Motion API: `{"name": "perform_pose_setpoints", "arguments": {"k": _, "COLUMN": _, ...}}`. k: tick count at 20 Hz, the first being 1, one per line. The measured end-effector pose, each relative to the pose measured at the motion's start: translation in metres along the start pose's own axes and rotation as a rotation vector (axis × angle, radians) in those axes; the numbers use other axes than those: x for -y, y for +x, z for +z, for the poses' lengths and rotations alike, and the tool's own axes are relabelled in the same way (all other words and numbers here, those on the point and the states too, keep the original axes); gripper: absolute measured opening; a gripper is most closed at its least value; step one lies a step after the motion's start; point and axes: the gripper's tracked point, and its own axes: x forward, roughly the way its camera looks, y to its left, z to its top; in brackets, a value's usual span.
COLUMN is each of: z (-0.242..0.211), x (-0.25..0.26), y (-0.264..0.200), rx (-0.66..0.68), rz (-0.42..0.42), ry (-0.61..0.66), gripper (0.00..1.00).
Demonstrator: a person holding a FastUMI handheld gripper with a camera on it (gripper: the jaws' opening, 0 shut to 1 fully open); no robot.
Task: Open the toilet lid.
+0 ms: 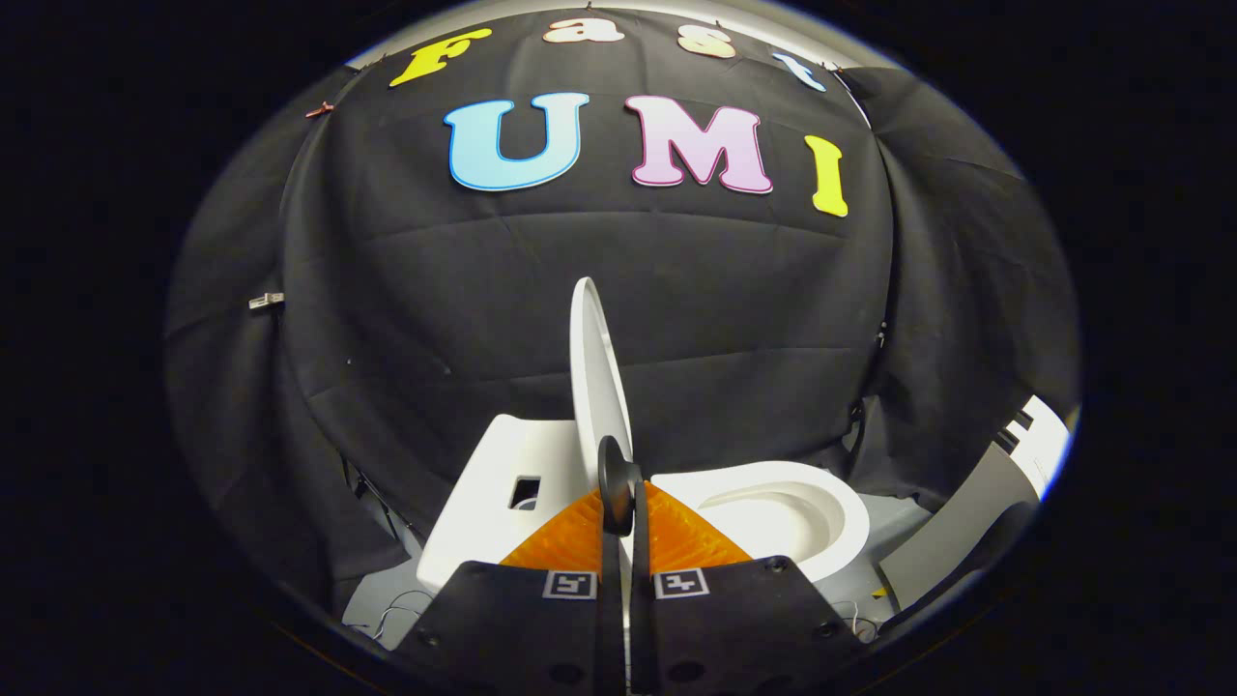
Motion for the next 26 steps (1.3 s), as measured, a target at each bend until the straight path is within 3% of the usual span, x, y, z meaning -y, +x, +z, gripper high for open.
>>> {"name": "perform_pose_setpoints", "arguments": {"k": 10, "z": -0.010, "x": -0.034, "y": -0.002, "rx": 0.000, "rz": 0.034, "ry": -0.060, "gripper": 0.09}}
{"name": "perform_pose_setpoints", "arguments": {"k": 14, "z": -0.026, "x": -0.049, "y": -0.002, "rx": -0.048, "rz": 0.083, "ry": -0.094, "gripper": 0.17}}
{"name": "perform_pose_setpoints", "arguments": {"k": 21, "z": -0.029, "x": -0.062, "y": -0.005, "rx": -0.064, "rz": 0.174, "ry": -0.123, "gripper": 0.98}}
{"name": "perform_pose_setpoints", "arguments": {"k": 26, "z": -0.015, "x": -0.073, "y": -0.021, "rx": -0.033, "rz": 0.264, "ry": -0.072, "gripper": 0.99}}
